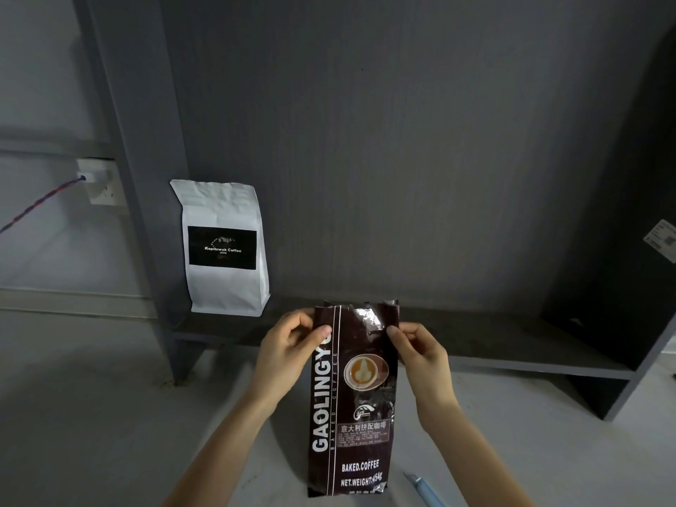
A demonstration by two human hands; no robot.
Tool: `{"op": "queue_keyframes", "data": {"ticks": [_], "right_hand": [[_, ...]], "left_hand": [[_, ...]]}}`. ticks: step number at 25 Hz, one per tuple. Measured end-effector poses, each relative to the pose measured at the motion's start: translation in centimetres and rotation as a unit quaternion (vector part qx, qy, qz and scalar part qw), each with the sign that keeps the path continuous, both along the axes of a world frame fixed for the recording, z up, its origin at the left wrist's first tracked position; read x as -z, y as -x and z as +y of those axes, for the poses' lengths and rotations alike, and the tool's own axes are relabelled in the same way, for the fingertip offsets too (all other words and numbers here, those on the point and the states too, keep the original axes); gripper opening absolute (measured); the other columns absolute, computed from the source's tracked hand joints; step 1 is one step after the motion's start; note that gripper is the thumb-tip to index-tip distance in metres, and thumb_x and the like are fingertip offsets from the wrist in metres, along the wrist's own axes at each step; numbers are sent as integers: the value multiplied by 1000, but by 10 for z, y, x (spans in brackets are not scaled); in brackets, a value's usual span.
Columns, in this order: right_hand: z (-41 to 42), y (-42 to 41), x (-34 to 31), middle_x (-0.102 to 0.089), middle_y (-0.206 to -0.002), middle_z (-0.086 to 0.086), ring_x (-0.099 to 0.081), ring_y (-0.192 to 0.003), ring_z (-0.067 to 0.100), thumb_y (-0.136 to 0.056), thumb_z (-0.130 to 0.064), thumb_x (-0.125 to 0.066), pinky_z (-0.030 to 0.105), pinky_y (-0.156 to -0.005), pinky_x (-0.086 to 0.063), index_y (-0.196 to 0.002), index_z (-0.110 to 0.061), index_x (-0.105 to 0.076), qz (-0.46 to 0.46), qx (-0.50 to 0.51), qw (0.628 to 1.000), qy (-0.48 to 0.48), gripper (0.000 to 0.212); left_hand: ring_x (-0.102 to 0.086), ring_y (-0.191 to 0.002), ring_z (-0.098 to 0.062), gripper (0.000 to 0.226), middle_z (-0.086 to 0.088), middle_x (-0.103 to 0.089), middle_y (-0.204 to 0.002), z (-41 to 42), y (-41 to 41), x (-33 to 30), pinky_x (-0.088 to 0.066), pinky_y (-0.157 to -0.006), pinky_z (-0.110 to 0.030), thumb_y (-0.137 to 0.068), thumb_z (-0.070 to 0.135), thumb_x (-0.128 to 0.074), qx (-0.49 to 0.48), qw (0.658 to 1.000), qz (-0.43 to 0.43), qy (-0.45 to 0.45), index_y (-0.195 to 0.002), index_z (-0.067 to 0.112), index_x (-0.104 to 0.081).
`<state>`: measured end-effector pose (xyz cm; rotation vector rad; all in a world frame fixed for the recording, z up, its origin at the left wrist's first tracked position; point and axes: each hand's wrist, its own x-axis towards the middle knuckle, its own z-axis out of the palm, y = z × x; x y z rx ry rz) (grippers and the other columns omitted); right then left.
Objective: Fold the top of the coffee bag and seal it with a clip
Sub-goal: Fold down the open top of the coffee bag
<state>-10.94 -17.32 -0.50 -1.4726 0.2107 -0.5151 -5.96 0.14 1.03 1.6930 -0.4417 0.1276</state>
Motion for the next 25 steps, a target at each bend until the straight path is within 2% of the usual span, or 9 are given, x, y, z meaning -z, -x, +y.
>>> {"op": "queue_keyframes", "data": {"ticks": [2, 4, 7, 10, 12, 14, 15, 20, 25], "right_hand": [[-2, -1, 2, -67, -84, 2, -63, -78, 12, -81, -20, -61, 17, -64, -48, -70, -22, -64, 4, -9, 1000, -16, 12], [-5, -2, 3, -70, -74, -7, -64, -71, 3, -81, -19, -61, 11, -59, -48, -68, -24, -65, -2, -18, 1000, -20, 15], [-7, -2, 4, -66, -52, -15, -60, -53, -5, -81, -16, -62, 5, -49, -45, -66, -24, -67, -11, -16, 1000, -23, 18], [-7, -3, 7, -61, -46, -17, -57, -51, -6, -81, -14, -63, 5, -47, -44, -70, -27, -67, -27, 3, 1000, -14, 17], [-7, -5, 8, -61, -50, -14, -60, -56, -4, -80, -12, -63, 5, -51, -46, -86, -31, -64, -44, -2, 999, -6, 20], [-8, -5, 9, -61, -58, -10, -62, -62, -1, -80, -13, -63, 6, -55, -48, -101, -32, -55, -46, -9, 999, -7, 30], [-8, -5, 10, -61, -63, -9, -62, -65, 1, -80, -13, -63, 5, -57, -48, -103, -29, -54, -41, -10, 999, -1, 29], [-9, -4, 15, -65, -85, -3, -61, -82, 8, -81, -13, -61, 5, -61, -48, -99, -17, -63, -11, -32, 998, 46, 19], [-2, 0, 28, -66, -81, -12, -63, -80, 4, -83, -20, -59, 10, -61, -50, -99, -25, -61, 9, -27, 998, 55, 17]], "left_hand": [[-46, -60, -24, 26, -23, -52, -62, -1, -2, 2, -35, -60, -34, -80, 21, -63, -20, 1000, -7, -14, -65, 5, -48], [-45, -56, -20, 25, -14, -53, -54, -3, -3, 3, -34, -56, -28, -79, 21, -64, -35, 999, -23, -17, -66, 4, -51], [-61, -66, -28, 17, -20, -67, -69, -5, -6, 1, -44, -66, -33, -79, 18, -64, -29, 999, -21, 6, -72, 4, -57], [-64, -82, -36, 10, -24, -69, -82, -5, -8, 2, -48, -76, -41, -79, 17, -64, -8, 1000, -6, 24, -79, 7, -60], [-66, -80, -25, 7, -18, -68, -85, -5, -7, 3, -50, -77, -30, -79, 14, -63, -1, 999, -3, 40, -84, 14, -58], [-64, -76, -4, 21, -6, -63, -89, -3, -7, 5, -49, -69, -10, -80, 9, -61, 15, 997, 10, 80, -93, 19, -50], [-63, -77, 0, 26, -3, -62, -93, -2, -7, 7, -48, -68, -6, -80, 7, -61, 27, 995, 22, 90, -98, 20, -47], [-61, -86, 9, 22, 8, -64, -100, 3, -2, 29, -45, -70, -3, -84, 9, -56, 81, 994, 57, 53, -103, 19, -55], [-62, -91, 4, 16, 11, -70, -97, 7, -3, 39, -45, -72, -3, -83, 20, -57, 82, 993, 70, 52, -95, 29, -60]]}}
